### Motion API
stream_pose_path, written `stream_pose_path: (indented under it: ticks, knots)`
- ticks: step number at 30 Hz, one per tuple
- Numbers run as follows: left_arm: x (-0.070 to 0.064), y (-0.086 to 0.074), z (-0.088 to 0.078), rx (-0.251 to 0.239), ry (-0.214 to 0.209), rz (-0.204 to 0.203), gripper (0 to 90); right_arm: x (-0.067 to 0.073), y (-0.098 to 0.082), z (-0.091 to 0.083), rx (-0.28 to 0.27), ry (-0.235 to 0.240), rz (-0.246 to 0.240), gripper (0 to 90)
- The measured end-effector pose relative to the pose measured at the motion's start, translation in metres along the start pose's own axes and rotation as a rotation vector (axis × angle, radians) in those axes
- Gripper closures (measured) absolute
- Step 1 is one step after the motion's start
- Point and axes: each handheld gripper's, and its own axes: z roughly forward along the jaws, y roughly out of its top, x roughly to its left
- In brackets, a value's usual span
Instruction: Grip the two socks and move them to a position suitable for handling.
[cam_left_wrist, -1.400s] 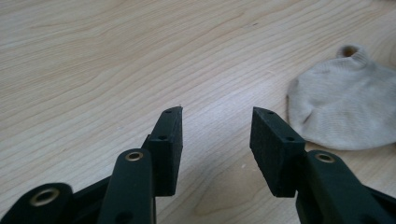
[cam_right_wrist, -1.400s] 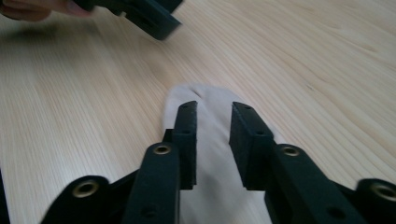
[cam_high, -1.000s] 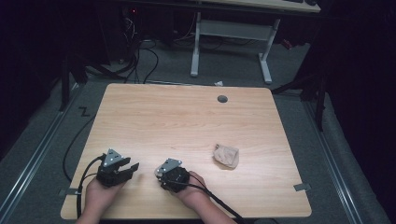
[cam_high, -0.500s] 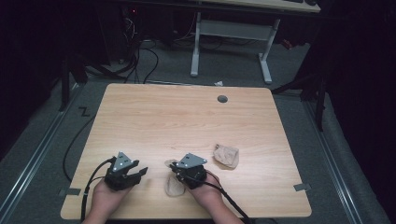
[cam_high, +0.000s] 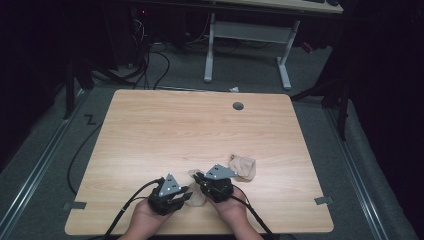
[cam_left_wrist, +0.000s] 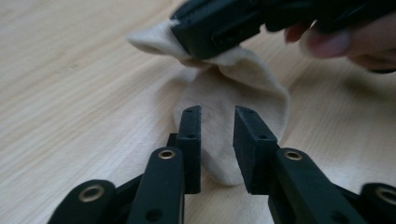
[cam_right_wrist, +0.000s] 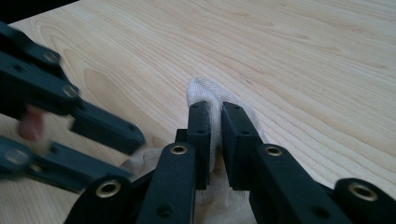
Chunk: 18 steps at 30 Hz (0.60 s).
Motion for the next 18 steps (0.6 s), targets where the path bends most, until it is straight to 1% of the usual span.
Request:
stream_pose_path:
  ticks: [1,2,5,6,7,8,9,10,11,13,14,15,16,17,18]
  knots:
    - [0.0,0.0,0.004,0.02,0.002,0.009,77.8,0.0,-0.001,-0.001,0.002,-0.003,-0.001,82.2]
    - [0.0,-0.002,0.009,0.055,0.016,0.024,79.3,0.0,-0.001,-0.001,0.003,-0.008,-0.005,82.2]
    - [0.002,-0.002,0.009,0.059,0.018,0.024,80.9,-0.001,-0.002,-0.004,0.0,-0.018,-0.005,82.2]
    - [0.003,-0.002,0.008,0.064,0.022,0.026,81.2,-0.003,-0.003,-0.009,-0.001,-0.026,-0.008,82.2]
    - [0.003,-0.002,0.008,0.064,0.022,0.026,81.2,-0.003,-0.003,-0.009,-0.001,-0.026,-0.008,82.2]
    - [0.004,-0.003,0.007,0.064,0.029,0.031,81.2,-0.004,-0.006,-0.014,0.004,-0.032,-0.009,81.8]
    - [0.004,-0.003,0.007,0.064,0.029,0.031,81.2,-0.004,-0.006,-0.014,0.004,-0.032,-0.009,81.8]
    - [0.005,-0.004,0.006,0.067,0.032,0.029,81.2,-0.006,-0.01,-0.02,0.016,-0.046,-0.027,81.1]
    - [0.005,-0.004,0.005,0.068,0.034,0.029,81.1,-0.007,-0.013,-0.023,0.018,-0.052,-0.028,80.7]
    - [0.006,-0.005,0.005,0.066,0.037,0.029,81.0,-0.009,-0.015,-0.027,0.024,-0.056,-0.028,80.0]
    - [0.007,-0.006,0.004,0.065,0.039,0.026,81.0,-0.013,-0.021,-0.033,0.034,-0.072,-0.027,78.2]
    - [0.007,-0.006,0.004,0.065,0.039,0.026,80.9,-0.013,-0.021,-0.033,0.034,-0.072,-0.027,78.2]
    - [0.008,-0.007,0.003,0.064,0.043,0.03,80.8,-0.018,-0.027,-0.041,0.045,-0.086,-0.017,75.4]
    - [0.008,-0.007,0.003,0.064,0.043,0.03,80.6,-0.018,-0.027,-0.041,0.045,-0.086,-0.017,75.4]
    - [0.008,-0.007,0.002,0.063,0.046,0.032,80.6,-0.021,-0.029,-0.044,0.043,-0.093,-0.013,74.0]
